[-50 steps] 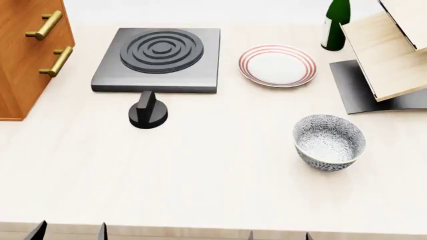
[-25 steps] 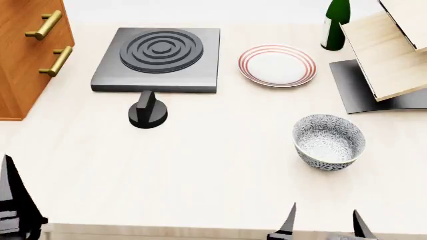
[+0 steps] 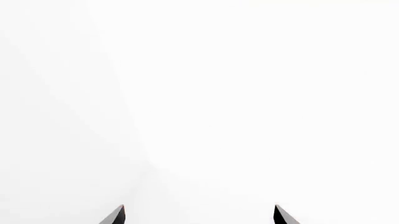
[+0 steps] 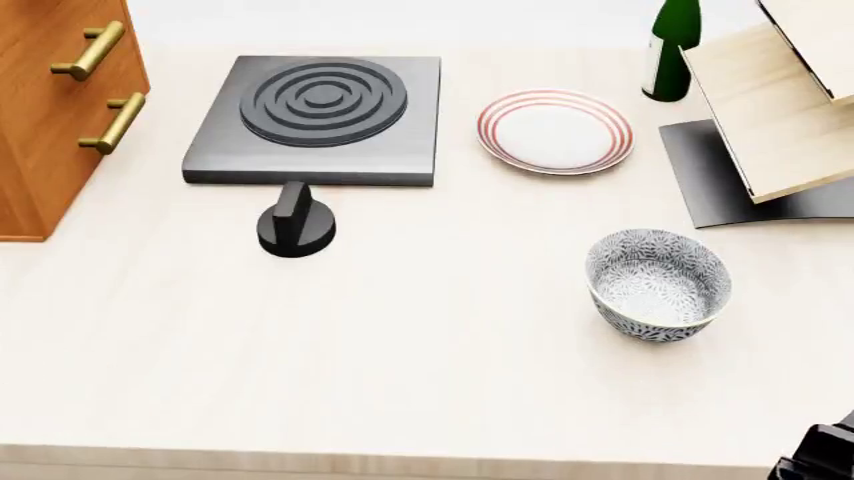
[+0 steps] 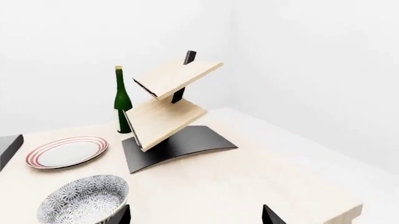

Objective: Put the bowl on the stove.

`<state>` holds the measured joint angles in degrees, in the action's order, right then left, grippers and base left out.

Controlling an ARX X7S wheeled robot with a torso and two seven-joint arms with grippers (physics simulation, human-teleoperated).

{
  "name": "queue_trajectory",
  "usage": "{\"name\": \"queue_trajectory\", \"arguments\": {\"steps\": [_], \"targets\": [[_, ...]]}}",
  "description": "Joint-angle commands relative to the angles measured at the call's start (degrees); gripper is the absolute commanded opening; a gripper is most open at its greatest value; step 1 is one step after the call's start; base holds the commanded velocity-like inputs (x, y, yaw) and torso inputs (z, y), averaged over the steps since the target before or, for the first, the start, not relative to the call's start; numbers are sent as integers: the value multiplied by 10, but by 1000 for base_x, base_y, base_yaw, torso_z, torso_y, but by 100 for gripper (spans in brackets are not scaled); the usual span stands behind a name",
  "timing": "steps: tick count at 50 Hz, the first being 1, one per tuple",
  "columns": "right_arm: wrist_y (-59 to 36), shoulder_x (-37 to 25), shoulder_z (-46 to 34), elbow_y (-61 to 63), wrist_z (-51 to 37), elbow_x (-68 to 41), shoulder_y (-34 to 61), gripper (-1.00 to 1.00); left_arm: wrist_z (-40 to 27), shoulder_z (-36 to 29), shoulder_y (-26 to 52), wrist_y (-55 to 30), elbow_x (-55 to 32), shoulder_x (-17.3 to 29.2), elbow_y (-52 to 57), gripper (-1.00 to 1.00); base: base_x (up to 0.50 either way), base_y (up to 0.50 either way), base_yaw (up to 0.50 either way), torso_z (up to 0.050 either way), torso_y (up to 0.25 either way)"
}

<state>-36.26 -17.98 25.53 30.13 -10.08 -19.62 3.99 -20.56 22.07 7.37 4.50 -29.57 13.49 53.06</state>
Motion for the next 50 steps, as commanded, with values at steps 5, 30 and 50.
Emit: {"name": "queue_trajectory", "arguments": {"steps": [5,30,50], "targets": [[-58,-13,83,29,0,-22,-11,100,-16,27,3,8,20,-12,27,100,0,0,0,0,0],[-49,-28,51,55,7,-14,-18,100,-25,12,0,19,44,-12,4,100,0,290,0,0,0],[-42,-28,39,47,7,-13,-19,100,-36,6,0,13,41,-2,-5,100,0,500,0,0,0]]}}
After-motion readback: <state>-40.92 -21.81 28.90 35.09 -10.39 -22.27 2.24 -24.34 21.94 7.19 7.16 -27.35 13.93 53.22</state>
